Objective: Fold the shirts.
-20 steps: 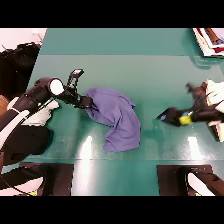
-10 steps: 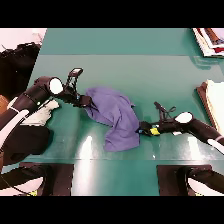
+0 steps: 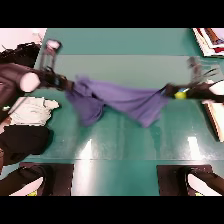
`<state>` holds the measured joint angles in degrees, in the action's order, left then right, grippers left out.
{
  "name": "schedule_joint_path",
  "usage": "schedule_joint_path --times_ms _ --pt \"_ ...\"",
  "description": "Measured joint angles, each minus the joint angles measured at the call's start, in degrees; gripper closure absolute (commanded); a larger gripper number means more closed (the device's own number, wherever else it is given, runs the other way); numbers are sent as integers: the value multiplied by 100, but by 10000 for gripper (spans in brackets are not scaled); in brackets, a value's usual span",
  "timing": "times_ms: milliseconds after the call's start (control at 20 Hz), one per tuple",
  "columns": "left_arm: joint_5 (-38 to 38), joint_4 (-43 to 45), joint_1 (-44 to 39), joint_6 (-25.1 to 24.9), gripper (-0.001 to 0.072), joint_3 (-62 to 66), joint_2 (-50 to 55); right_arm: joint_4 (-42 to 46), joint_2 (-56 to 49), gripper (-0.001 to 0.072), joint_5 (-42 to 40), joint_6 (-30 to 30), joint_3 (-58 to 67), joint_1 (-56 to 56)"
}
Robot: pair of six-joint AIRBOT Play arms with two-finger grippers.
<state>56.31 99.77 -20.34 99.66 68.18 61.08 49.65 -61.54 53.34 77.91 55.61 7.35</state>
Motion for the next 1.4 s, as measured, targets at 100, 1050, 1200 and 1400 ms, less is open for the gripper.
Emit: schedule_joint_path --times_ms 100,1050,1200,1400 --pt "-87 234 0 37 684 328 -365 258 446 696 87 2 601 -503" --pt "551 -175 0 -551 684 4234 -1241 654 2194 696 382 -474 3034 -1458" --pt "1038 -662 0 -640 684 4876 -1248 951 2505 696 391 -459 3040 -1458" --pt "1547 -1202 0 -691 683 4876 -1250 1506 2573 696 872 -90 3045 -1460"
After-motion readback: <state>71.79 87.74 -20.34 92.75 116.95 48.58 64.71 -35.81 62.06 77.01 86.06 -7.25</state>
